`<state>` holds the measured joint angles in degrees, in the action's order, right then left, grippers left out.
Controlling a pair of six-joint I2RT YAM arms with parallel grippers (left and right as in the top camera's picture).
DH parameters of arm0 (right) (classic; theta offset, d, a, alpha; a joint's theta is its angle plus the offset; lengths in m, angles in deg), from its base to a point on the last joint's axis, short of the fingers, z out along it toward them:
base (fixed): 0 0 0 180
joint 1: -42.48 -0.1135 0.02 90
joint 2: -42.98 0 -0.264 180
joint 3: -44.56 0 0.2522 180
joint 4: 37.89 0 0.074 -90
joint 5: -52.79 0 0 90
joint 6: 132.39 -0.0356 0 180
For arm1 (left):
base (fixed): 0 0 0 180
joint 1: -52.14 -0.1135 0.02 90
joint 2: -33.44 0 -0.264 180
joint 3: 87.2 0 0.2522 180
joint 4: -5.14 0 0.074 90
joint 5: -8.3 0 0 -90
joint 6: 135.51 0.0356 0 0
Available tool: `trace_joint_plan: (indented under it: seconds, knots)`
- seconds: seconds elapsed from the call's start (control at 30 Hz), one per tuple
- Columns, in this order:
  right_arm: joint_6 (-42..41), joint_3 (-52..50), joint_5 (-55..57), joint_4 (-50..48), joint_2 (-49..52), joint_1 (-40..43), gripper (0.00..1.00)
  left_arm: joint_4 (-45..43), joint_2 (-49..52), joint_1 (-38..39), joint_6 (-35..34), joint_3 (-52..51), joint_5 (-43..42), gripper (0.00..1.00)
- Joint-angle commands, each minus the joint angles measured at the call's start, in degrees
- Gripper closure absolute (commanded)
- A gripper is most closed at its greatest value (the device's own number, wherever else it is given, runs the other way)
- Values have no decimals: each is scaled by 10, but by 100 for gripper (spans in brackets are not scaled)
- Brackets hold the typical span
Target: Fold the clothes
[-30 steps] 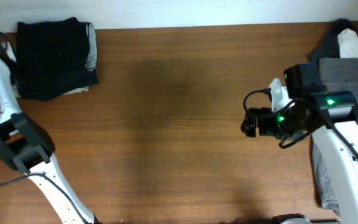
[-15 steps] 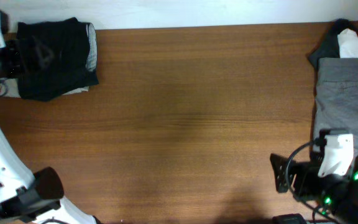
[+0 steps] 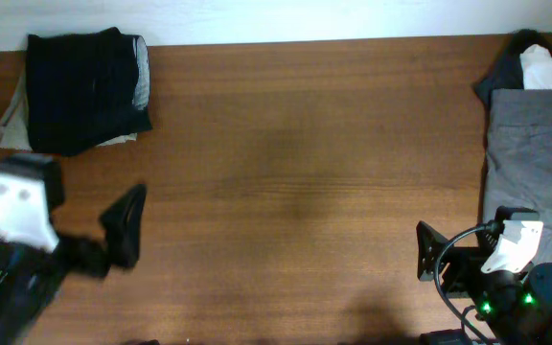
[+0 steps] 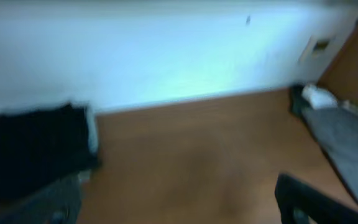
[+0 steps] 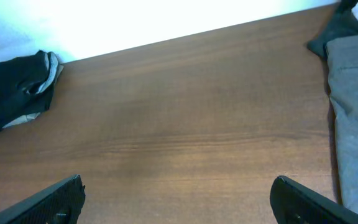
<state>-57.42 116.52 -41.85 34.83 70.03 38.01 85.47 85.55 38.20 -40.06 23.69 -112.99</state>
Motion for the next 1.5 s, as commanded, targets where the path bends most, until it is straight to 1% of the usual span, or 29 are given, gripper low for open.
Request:
trace_joint_plan:
  seconds: [0.0, 0.03, 0.1, 0.2, 0.27, 0.37, 0.53, 0.87, 0.93, 1.0, 1.07, 1.1, 1.13, 1.17, 1.2, 1.27, 1.37, 1.47]
  knots:
    - [-5, -2, 43, -7, -3, 4, 1, -141, -97, 1, -46, -238, -47, 1]
    - [-5, -2, 70, -10, -3, 4, 1, -187, -119, 1, -49, -300, -48, 1]
    - [-5, -2, 100, -9, -3, 4, 1, -221, -135, 1, -48, -371, -47, 1]
    - [-5, -2, 105, -9, -3, 4, 1, -222, -127, 1, -48, -427, -43, 1]
    - [-5, -2, 105, -9, -3, 4, 1, -220, -114, 1, -48, -447, -26, 1]
    - [-5, -2, 105, -9, -3, 4, 1, -220, -85, 1, -48, -449, -17, 1]
    - [-5, -2, 105, -9, -3, 4, 1, -220, -66, 1, -48, -449, -17, 1]
    - [-5, -2, 105, -6, -10, 4, 1, -220, -63, 1, -48, -449, -17, 1]
    - [-3, -3, 115, 17, -36, 4, 1, -220, -63, 1, -48, -449, -17, 1]
    - [-3, -14, 116, 12, -81, 4, 1, -220, -63, 1, -48, -449, -17, 1]
    - [-3, -51, 116, -19, -130, 10, 1, -220, -63, 1, -48, -449, -17, 1]
    - [-3, -109, 115, -56, -181, 28, 1, -220, -63, 1, -48, -449, -17, 1]
    - [-3, -141, 112, -75, -203, 36, 1, -220, -63, 1, -48, -449, -17, 1]
    - [-4, -221, 92, -139, -250, 57, 1, -220, -63, 1, -48, -449, -17, 1]
    - [-5, -278, 74, -195, -268, 68, 1, -220, -63, 1, -48, -449, -17, 1]
    - [-6, -348, 48, -300, -267, 72, 1, -220, -63, 1, -48, -449, -17, 1]
    - [-16, -435, 54, -457, -268, 71, 1, -220, -63, 1, -48, -449, -17, 1]
    - [-16, -485, 57, -534, -268, 71, 1, -220, -63, 1, -48, -449, -17, 1]
